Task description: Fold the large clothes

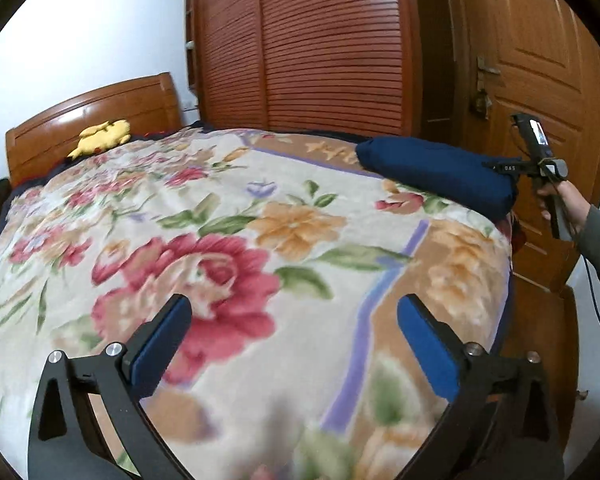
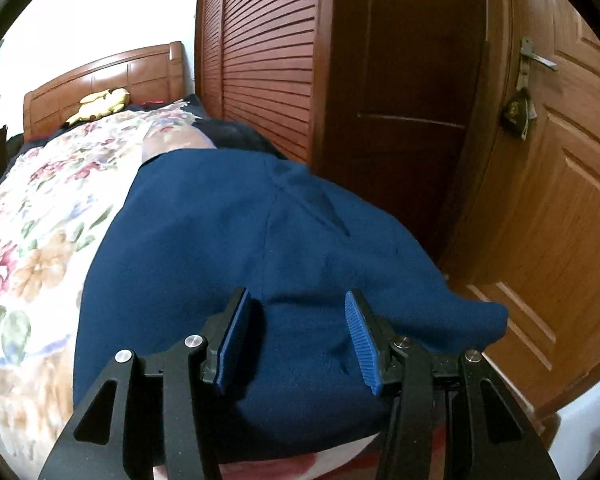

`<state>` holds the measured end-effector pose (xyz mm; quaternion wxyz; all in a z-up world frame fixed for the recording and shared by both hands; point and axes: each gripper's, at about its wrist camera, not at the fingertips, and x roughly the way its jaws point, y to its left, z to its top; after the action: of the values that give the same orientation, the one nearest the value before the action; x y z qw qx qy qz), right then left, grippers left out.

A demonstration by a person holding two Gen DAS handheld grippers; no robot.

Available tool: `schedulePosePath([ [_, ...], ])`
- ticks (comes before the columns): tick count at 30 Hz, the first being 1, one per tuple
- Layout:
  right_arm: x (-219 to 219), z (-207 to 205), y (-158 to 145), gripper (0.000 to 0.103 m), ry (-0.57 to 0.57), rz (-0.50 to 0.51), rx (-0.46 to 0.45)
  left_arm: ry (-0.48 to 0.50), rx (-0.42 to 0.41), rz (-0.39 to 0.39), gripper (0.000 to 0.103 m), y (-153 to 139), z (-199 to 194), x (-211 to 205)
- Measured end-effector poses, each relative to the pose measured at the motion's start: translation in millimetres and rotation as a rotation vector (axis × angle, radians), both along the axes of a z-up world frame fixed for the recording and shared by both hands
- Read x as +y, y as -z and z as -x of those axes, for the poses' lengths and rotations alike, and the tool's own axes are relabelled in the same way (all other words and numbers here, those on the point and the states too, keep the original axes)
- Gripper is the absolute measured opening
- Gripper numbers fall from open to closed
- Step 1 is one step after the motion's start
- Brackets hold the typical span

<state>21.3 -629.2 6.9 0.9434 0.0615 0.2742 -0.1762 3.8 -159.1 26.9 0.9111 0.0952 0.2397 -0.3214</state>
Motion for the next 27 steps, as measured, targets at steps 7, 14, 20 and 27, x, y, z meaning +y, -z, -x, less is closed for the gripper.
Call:
schedulePosePath([
  [7, 64, 2, -32, 0.051, 0.020, 0.111, -0.029, -0.090, -0.010, 0.052, 0.103, 6, 2, 56],
  [14, 159, 11, -59, 0.054, -0.145, 0.087, -0.108, -0.224, -0.003, 0.068, 0.103, 15, -13, 107],
  [20, 253, 7, -60, 0.058, -0.346, 0.080, -0.159, -0.336, 0.008, 0.036, 0.103, 25, -21, 145],
  [27, 342, 8, -52, 0.065, -0.544, 0.022, -0.168, -0.439, 0.023, 0.069, 0.103, 32, -29, 187],
])
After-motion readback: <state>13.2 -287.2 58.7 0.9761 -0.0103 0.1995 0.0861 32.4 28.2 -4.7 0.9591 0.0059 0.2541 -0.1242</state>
